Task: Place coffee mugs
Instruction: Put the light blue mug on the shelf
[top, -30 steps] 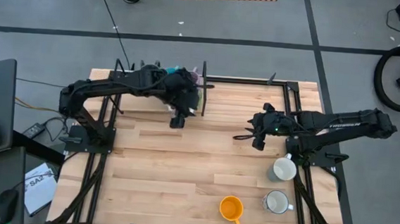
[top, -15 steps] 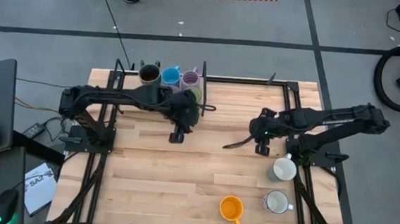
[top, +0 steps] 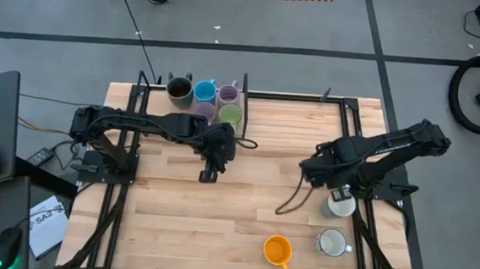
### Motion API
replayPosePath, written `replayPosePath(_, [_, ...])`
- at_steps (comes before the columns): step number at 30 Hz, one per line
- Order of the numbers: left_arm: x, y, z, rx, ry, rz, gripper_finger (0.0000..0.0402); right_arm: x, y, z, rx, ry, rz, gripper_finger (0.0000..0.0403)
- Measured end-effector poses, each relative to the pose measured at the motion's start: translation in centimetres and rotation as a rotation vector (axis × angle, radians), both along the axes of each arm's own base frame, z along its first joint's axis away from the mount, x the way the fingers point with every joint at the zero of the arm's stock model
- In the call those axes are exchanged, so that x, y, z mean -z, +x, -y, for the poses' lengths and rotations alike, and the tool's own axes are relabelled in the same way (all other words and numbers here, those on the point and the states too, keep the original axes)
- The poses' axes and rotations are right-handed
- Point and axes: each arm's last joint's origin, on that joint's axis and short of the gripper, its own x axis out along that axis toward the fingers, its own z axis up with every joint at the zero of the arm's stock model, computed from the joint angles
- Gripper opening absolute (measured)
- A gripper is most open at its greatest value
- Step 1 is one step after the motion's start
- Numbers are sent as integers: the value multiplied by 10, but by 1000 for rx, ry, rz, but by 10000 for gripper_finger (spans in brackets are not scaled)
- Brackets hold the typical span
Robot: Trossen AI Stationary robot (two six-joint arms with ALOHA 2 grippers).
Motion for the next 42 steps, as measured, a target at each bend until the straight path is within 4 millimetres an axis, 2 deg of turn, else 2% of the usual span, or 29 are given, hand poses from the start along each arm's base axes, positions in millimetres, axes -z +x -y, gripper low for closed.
replayPosePath(4, [1,-1,8,23,-1,-17,123,5,-1,-10,-84,65,-25,148])
replayPosePath(15, [4,-9,25,62,-7,-102,123,35,-14,-30,-216,36,-86,147])
replayPosePath(23, [4,-8,25,58,-8,-92,123,57,-14,-44,-338,70,-7,133])
replayPosePath(28, [4,-8,25,55,-10,-92,123,57,-14,-50,-382,81,17,114])
replayPosePath(38, [3,-7,25,52,-8,-82,123,57,-3,-42,-166,77,87,24])
replayPosePath(42, [3,-7,25,53,-8,-82,123,57,3,-31,2,75,99,21])
